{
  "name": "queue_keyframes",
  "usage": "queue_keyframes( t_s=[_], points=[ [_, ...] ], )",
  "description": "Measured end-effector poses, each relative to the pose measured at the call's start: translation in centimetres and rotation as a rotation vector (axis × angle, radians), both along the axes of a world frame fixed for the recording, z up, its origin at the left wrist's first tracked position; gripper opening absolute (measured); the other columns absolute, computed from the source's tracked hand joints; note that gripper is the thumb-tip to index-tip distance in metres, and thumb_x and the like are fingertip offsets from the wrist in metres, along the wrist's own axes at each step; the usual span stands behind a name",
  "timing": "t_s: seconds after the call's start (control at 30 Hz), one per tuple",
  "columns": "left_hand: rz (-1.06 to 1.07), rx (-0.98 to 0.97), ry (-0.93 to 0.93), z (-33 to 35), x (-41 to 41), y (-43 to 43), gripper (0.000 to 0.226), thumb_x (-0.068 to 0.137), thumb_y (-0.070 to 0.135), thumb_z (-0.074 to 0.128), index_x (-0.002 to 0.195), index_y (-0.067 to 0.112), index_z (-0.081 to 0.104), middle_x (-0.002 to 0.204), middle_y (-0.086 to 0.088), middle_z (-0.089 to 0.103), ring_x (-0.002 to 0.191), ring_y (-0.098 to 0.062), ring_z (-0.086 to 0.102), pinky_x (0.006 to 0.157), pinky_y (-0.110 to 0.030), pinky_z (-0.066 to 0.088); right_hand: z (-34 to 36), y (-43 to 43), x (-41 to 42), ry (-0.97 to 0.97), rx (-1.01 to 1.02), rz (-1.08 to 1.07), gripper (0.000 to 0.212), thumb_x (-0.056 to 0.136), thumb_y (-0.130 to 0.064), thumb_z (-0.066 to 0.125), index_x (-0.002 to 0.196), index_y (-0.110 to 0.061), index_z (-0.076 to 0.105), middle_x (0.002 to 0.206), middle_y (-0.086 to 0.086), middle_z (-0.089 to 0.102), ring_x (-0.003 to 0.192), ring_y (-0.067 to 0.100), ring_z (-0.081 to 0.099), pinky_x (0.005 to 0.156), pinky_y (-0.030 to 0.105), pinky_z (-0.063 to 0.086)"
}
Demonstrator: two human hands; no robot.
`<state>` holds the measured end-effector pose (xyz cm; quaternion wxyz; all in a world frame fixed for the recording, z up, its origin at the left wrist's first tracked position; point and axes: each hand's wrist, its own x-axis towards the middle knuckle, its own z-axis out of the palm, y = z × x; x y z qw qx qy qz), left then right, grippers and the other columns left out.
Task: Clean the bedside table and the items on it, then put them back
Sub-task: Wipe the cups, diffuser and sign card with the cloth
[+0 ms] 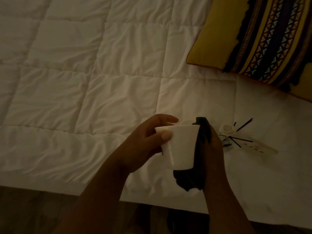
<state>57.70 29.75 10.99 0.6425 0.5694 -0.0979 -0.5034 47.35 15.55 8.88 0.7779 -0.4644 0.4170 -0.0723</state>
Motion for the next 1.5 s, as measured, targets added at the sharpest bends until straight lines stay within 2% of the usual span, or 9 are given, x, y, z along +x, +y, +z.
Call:
queue_keyframes(
  t_s=[0.2, 0.4, 0.53, 0.8, 0.93, 1.03, 1.13, 1.4, 1.5],
  points=[
    [0.019, 0.187, -0.027, -1.0, 0.1, 1.3, 0.075, 0.066, 0.045, 0.076, 0.135, 0.027, 0.052, 0.117, 0.003, 0.065, 0.108, -0.021, 0.065, 0.09, -0.042, 0.056, 1.1, 0.2, 0.2, 0.077, -0.388, 0.137, 0.009, 0.091, -0.041, 0.049, 0.09, -0.038, 0.057, 0.079, -0.016, 0.065, 0.074, 0.002, 0.065, 0.073, 0.032, 0.053],
    [0.02, 0.259, -0.18, -0.1, -1.6, -0.6, 0.04, 0.093, 0.039, 0.057, 0.105, 0.002, 0.066, 0.1, -0.021, 0.067, 0.095, -0.033, 0.067, 0.09, -0.046, 0.056, 1.4, 2.8, -0.1, 0.155, -0.91, 0.127, 0.022, 0.09, -0.048, 0.046, 0.099, -0.029, 0.051, 0.075, -0.011, 0.06, 0.065, 0.002, 0.061, 0.061, 0.027, 0.056],
    [0.129, 0.309, -0.245, -0.5, -3.7, -1.4, 0.028, 0.095, 0.046, 0.047, 0.094, 0.025, 0.066, 0.091, 0.001, 0.069, 0.082, -0.011, 0.067, 0.078, -0.028, 0.057, 0.9, 4.3, -0.5, 0.176, -1.007, 0.018, 0.029, 0.092, -0.052, 0.046, 0.107, -0.027, 0.05, 0.085, -0.012, 0.062, 0.074, 0.003, 0.064, 0.063, 0.031, 0.058],
    [0.306, 0.388, -0.212, -0.4, -4.8, -2.4, 0.041, 0.101, 0.037, 0.038, 0.079, 0.019, 0.067, 0.071, -0.006, 0.069, 0.061, -0.008, 0.064, 0.061, -0.027, 0.053, -0.6, 6.3, -0.8, 0.225, -0.914, 0.035, 0.055, 0.083, -0.069, 0.04, 0.127, -0.035, 0.04, 0.094, -0.013, 0.065, 0.078, 0.002, 0.066, 0.06, 0.009, 0.049],
    [0.344, 0.376, -0.11, 0.0, -5.7, -2.5, 0.031, 0.103, 0.028, 0.036, 0.087, 0.023, 0.062, 0.078, 0.011, 0.067, 0.068, 0.007, 0.062, 0.063, -0.01, 0.048, -0.4, 6.5, 0.0, 0.224, -1.012, 0.087, 0.068, 0.082, -0.075, 0.035, 0.13, -0.028, 0.041, 0.103, -0.009, 0.065, 0.086, 0.007, 0.064, 0.07, 0.02, 0.052],
    [0.377, 0.333, -0.116, 0.9, -5.0, -2.6, 0.048, 0.087, 0.059, 0.042, 0.086, 0.018, 0.066, 0.085, 0.0, 0.066, 0.082, -0.014, 0.063, 0.076, -0.032, 0.052, 0.0, 6.6, 0.5, 0.153, -0.981, 0.092, 0.06, 0.084, -0.07, 0.042, 0.124, -0.026, 0.047, 0.11, -0.006, 0.062, 0.093, 0.009, 0.063, 0.074, 0.025, 0.054],
    [0.377, 0.358, -0.144, 1.0, -4.0, -2.3, 0.075, 0.067, 0.078, 0.047, 0.071, 0.003, 0.057, 0.063, -0.009, 0.052, 0.055, -0.023, 0.052, 0.052, -0.033, 0.046, 0.4, 6.3, 0.8, 0.131, -0.898, -0.012, 0.029, 0.086, -0.062, 0.048, 0.104, -0.039, 0.05, 0.089, -0.016, 0.063, 0.077, 0.004, 0.064, 0.064, 0.023, 0.054],
    [0.254, 0.327, -0.165, 0.0, -2.4, 1.1, 0.082, 0.06, 0.073, 0.065, 0.075, -0.007, 0.058, 0.063, -0.007, 0.06, 0.056, -0.016, 0.057, 0.053, -0.025, 0.048, 0.7, 3.2, 1.3, 0.04, -0.565, 0.126, 0.013, 0.094, -0.03, 0.053, 0.084, -0.022, 0.055, 0.066, -0.019, 0.059, 0.059, -0.002, 0.059, 0.053, 0.009, 0.046],
    [0.178, 0.282, -0.099, 0.5, -1.7, 1.8, 0.056, 0.063, 0.067, 0.061, 0.067, 0.012, 0.069, 0.065, 0.0, 0.062, 0.057, -0.013, 0.057, 0.05, -0.023, 0.045, 0.4, 2.6, 1.8, 0.067, -0.449, 0.147, 0.011, 0.096, -0.022, 0.05, 0.093, -0.015, 0.057, 0.074, -0.011, 0.057, 0.063, -0.003, 0.058, 0.063, 0.017, 0.048]
  ],
)
